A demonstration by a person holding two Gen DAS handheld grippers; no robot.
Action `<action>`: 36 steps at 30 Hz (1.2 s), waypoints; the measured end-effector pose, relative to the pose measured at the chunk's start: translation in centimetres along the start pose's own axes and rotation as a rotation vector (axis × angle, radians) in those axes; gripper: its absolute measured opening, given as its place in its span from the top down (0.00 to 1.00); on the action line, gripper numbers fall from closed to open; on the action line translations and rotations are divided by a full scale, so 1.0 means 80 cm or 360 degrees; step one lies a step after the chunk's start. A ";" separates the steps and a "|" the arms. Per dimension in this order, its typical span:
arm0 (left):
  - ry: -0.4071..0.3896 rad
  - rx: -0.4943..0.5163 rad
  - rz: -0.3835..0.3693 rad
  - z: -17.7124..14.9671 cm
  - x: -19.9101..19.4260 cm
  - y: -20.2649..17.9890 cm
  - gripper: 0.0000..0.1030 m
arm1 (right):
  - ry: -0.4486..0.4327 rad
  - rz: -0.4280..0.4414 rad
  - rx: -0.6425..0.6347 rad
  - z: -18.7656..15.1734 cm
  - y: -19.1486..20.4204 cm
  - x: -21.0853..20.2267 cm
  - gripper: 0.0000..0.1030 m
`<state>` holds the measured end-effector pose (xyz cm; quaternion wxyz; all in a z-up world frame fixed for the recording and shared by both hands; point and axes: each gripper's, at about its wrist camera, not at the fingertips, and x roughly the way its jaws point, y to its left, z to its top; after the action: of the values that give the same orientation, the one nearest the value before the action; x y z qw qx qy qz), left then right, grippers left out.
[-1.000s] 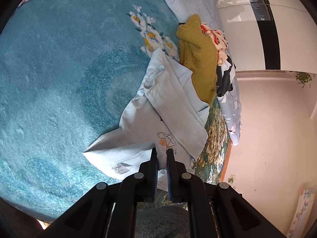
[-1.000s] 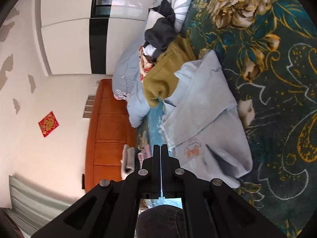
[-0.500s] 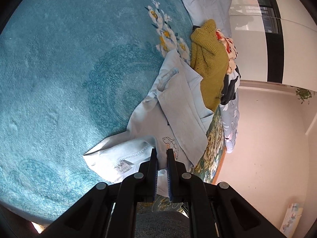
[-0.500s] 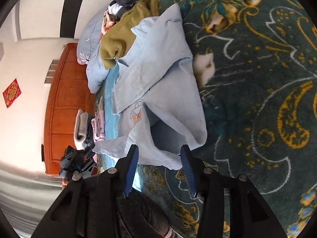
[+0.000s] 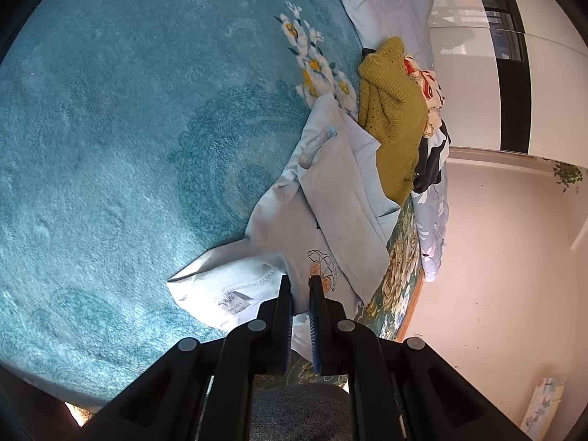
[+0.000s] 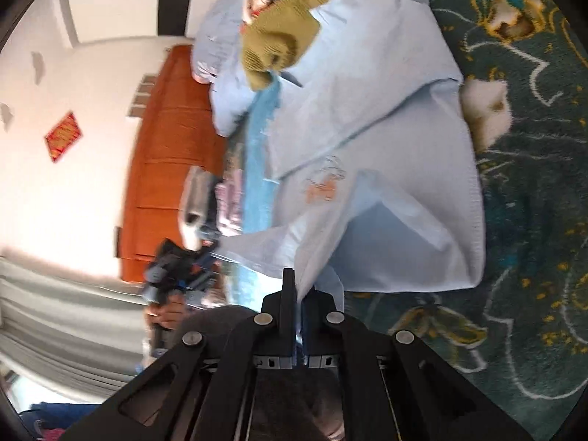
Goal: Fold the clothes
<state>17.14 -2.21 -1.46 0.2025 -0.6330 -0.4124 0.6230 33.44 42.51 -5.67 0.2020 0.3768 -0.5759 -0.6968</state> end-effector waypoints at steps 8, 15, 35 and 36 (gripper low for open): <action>-0.0035 -0.0024 0.0000 0.067 0.056 -0.063 0.90 | -0.0400 0.0215 0.0171 0.073 0.001 -0.038 0.98; -0.0143 0.0035 0.0140 0.150 0.117 -0.118 0.91 | -0.0501 0.0108 0.0309 0.169 -0.012 -0.026 0.98; -0.0232 -0.0083 -0.0008 0.226 0.160 -0.136 0.51 | -0.0608 -0.0197 0.0583 0.253 -0.058 -0.008 0.55; -0.0248 -0.0099 -0.0026 0.224 0.152 -0.135 0.51 | -0.0628 -0.0191 0.0588 0.253 -0.055 -0.013 0.54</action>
<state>-4.29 8.83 -3.24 0.1552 -0.5851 -0.4513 0.6557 19.46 57.55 -8.52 -0.0279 0.2977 -0.6980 -0.6507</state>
